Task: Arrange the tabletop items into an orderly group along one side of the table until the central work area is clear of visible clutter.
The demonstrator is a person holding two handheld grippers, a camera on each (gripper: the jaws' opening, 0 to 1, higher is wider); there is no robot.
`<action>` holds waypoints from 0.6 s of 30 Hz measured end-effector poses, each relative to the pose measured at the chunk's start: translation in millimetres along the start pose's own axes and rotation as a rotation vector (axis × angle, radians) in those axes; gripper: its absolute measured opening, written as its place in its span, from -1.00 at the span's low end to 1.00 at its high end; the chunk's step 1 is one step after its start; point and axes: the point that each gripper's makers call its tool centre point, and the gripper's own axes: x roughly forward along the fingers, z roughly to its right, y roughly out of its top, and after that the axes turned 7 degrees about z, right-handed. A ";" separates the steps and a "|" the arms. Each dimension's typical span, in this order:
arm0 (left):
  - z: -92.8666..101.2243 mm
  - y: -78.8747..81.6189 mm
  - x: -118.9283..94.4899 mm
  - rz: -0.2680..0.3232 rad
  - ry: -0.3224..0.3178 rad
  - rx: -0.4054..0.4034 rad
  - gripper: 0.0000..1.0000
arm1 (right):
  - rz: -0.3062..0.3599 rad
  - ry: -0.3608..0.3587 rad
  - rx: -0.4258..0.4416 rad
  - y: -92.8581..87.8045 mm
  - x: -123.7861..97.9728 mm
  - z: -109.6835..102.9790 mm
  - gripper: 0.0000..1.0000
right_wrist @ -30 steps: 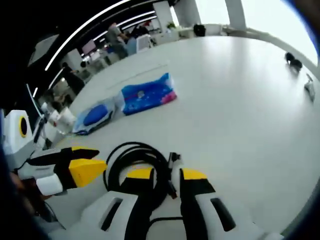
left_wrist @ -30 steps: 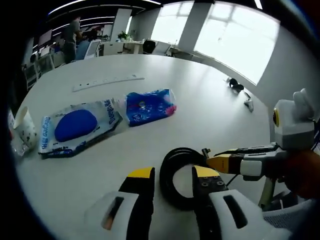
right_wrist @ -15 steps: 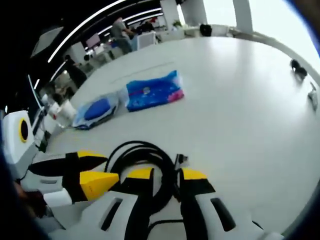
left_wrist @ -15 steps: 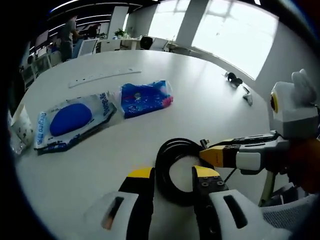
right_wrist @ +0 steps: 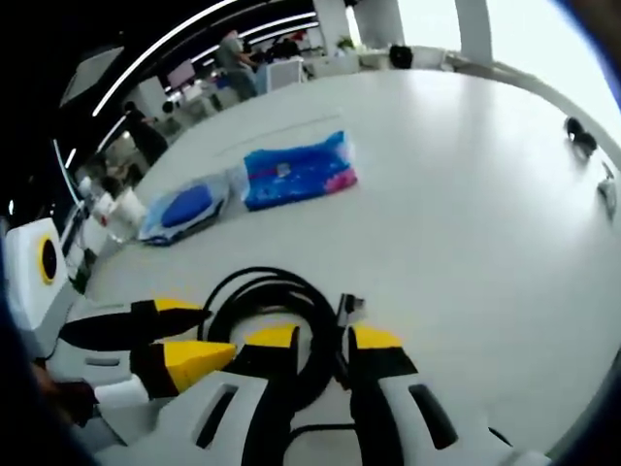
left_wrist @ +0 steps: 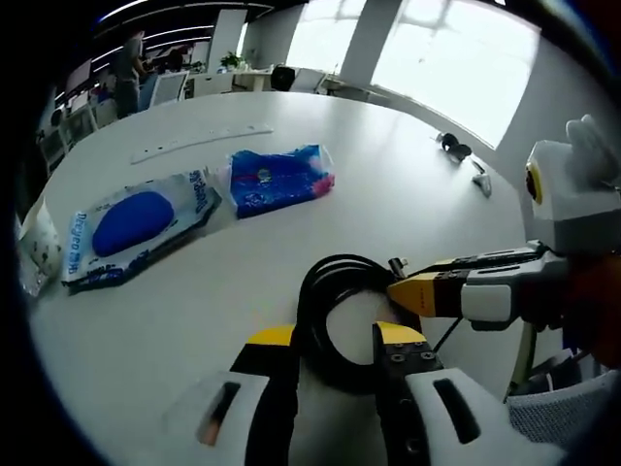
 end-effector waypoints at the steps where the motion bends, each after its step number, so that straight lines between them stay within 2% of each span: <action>1: -0.2 -0.8 0.7 -0.001 0.000 -0.002 -0.43 | 0.000 0.000 -0.002 -0.1 0.1 -0.1 -0.66; 4: 0.6 -2.6 1.1 -0.004 -0.003 -0.002 -0.40 | -0.001 0.001 0.007 0.0 1.1 -1.1 -0.66; 13: -4.8 -3.1 2.7 0.011 0.026 0.024 -0.52 | -0.015 -0.002 -0.012 -1.6 4.3 -0.1 -0.65; 17: -8.4 -11.8 5.5 -0.015 0.043 0.033 -0.40 | -0.019 0.000 -0.012 -2.5 5.2 -0.2 -0.65; 18: -7.3 -9.6 3.5 0.003 0.045 0.022 -0.44 | -0.019 0.000 -0.011 -2.4 4.7 -0.4 -0.65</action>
